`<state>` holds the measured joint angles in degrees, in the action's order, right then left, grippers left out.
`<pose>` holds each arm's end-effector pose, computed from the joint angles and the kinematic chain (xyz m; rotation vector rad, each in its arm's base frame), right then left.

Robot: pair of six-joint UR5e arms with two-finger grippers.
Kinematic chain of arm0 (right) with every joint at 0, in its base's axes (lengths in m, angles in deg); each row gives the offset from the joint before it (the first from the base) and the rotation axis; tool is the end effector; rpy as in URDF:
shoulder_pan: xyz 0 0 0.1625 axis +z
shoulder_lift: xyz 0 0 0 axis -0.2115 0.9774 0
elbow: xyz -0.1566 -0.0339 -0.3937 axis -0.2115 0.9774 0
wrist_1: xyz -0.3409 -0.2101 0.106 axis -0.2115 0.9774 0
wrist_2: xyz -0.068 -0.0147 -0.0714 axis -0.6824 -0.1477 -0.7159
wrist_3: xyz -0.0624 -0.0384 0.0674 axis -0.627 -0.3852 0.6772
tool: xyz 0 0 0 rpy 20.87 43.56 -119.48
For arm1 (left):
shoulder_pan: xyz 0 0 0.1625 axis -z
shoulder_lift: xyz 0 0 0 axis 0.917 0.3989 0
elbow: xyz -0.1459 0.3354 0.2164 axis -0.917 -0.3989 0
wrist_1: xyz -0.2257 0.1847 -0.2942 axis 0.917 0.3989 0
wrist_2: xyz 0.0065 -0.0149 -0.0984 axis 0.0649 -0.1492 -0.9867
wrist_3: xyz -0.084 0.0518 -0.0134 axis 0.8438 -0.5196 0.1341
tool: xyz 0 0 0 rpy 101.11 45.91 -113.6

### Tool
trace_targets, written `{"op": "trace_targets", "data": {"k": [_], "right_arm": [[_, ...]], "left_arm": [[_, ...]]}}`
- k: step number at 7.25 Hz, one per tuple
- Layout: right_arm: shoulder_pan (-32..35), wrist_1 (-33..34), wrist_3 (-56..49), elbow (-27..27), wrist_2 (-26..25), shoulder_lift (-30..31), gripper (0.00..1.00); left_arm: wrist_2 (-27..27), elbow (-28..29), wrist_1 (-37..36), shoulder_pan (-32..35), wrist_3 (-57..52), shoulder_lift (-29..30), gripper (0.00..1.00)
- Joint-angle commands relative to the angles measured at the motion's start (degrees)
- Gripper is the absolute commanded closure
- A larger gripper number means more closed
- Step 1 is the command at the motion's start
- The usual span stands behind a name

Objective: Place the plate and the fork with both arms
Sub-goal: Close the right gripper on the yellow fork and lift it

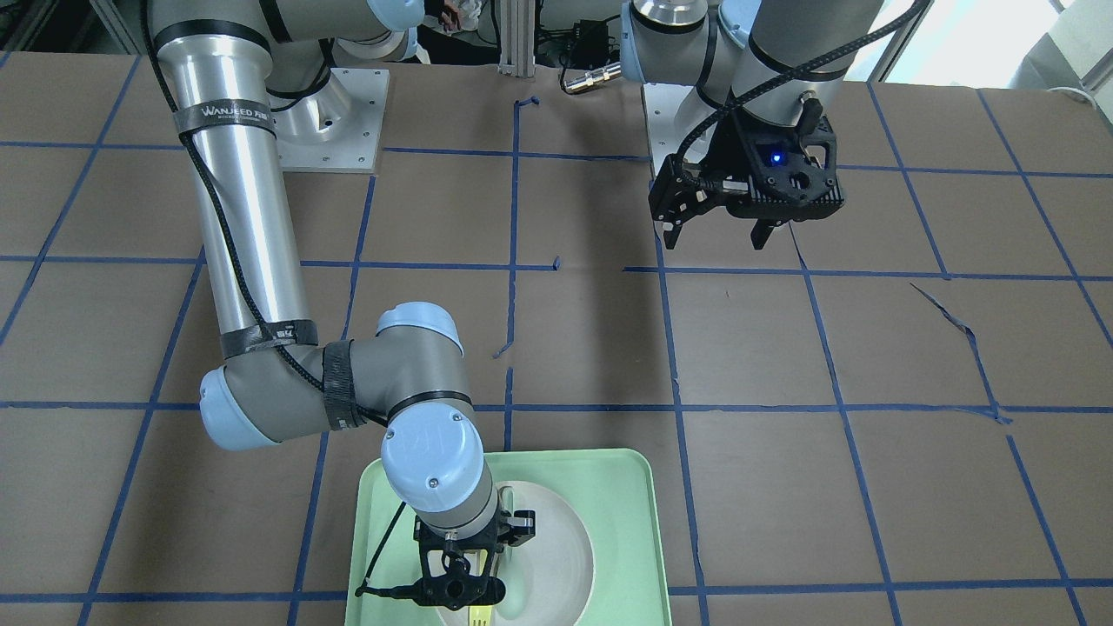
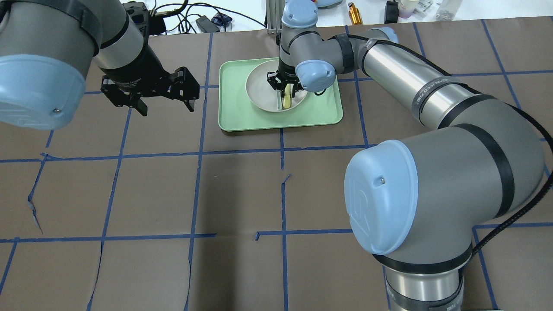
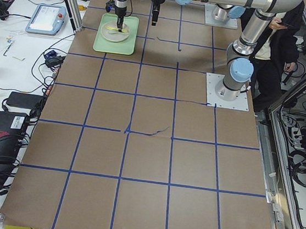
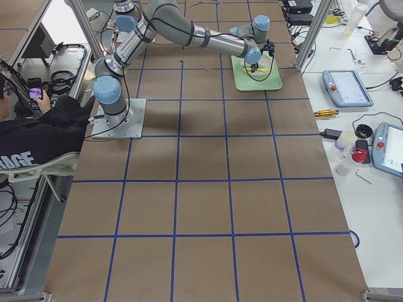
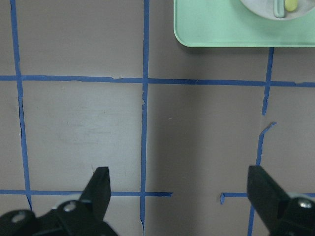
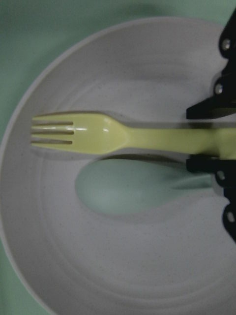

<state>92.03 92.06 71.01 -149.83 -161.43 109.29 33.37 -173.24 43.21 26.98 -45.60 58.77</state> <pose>0.3294 -0.7250 0.1902 0.0121 3.0387 -0.1192 -0.1648 -0.4846 0.4720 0.0727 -3.1130 0.1097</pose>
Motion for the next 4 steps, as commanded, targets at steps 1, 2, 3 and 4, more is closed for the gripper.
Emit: {"op": "trace_targets", "data": {"k": [1, 2, 3, 4], "right_arm": [[0.0, 0.01, 0.01, -0.08, -0.06, -0.03, 0.68], [0.0, 0.01, 0.01, -0.16, -0.06, -0.12, 0.76], [0.0, 0.01, 0.01, -0.16, 0.03, -0.12, 0.81], [0.0, -0.07, 0.01, 0.01, 0.03, 0.14, 0.81]], "left_arm": [[0.0, 0.0, 0.0, -0.04, -0.04, 0.0, 0.0], [-0.09, 0.0, 0.0, 0.05, -0.04, 0.0, 0.0], [0.0, 0.09, -0.09, -0.04, -0.04, 0.0, 0.0], [0.0, 0.09, -0.09, -0.04, -0.04, 0.0, 0.0]]}}
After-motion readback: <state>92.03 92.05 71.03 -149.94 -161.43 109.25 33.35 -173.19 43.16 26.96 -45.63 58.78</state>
